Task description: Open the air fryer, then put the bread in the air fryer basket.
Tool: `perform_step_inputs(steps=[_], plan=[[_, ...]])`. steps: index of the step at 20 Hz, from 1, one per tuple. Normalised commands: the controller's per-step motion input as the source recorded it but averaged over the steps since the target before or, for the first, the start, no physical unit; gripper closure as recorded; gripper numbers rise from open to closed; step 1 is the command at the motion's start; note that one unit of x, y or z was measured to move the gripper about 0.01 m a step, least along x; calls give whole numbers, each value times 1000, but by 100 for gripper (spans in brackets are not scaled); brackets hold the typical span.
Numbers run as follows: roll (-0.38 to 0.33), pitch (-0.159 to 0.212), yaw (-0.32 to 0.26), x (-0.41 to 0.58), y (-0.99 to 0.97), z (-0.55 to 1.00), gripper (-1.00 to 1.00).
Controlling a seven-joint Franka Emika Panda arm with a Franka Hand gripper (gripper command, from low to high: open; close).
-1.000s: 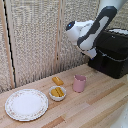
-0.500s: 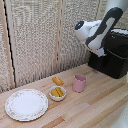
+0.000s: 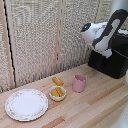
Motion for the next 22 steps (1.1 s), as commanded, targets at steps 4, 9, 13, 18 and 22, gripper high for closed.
perform_step_inputs(steps=[4,9,13,18,22], plan=[[0,26,238,106,-345,-42,-100],[0,6,289,156,-214,-19,-100],[0,60,265,-5,-284,-99,-100],[-2,63,65,-122,-185,-138,-100],[-3,53,-6,59,-89,-82,-100]])
